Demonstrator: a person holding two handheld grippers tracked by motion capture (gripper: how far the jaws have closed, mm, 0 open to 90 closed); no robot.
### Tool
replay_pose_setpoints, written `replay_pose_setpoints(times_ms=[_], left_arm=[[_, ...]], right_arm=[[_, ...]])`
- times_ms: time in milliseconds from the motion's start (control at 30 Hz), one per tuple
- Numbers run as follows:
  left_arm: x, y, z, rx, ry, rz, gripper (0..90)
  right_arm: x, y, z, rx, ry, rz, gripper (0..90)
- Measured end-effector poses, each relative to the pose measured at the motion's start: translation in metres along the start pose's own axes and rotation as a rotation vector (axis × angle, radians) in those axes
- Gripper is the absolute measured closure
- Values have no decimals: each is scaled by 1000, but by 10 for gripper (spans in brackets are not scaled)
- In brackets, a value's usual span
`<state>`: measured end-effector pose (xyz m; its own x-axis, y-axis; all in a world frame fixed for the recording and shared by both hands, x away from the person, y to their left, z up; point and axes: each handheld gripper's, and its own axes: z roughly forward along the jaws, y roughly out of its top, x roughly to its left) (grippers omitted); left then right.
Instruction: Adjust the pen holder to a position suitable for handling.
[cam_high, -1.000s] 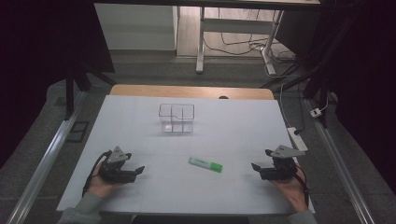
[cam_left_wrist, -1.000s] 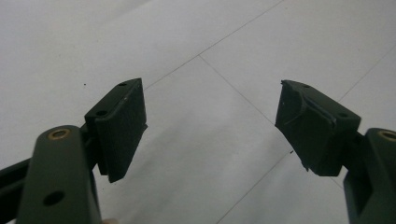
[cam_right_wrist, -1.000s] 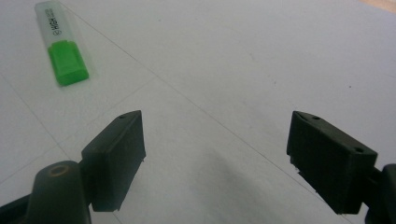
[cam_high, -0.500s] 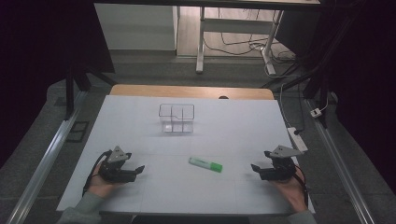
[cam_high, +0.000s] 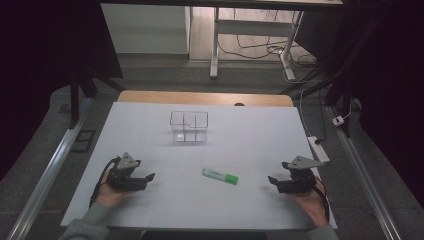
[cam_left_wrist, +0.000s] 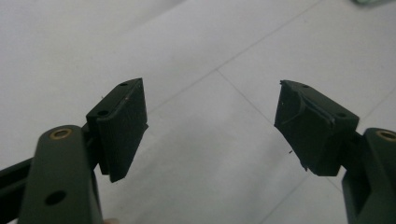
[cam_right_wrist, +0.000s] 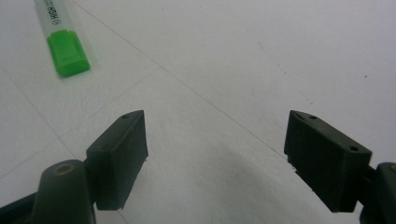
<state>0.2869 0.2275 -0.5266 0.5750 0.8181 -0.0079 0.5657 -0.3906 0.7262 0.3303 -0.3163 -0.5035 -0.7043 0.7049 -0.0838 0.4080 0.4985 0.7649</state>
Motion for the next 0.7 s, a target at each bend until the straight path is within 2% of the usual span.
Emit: replay_pose_setpoints(times_ms=[300, 400, 567, 700], left_arm=[[3, 22, 7, -14, 10, 20, 264], [10, 29, 13, -15, 11, 1, 270], [16, 35, 21, -3, 0, -9, 286], [20, 40, 24, -1, 1, -15, 294]], right_arm=[[2, 1, 1, -5, 9, -10, 208], [2, 1, 1, 1, 11, -6, 208], [2, 1, 0, -8, 7, -7, 208], [2, 1, 1, 7, -3, -10, 208]])
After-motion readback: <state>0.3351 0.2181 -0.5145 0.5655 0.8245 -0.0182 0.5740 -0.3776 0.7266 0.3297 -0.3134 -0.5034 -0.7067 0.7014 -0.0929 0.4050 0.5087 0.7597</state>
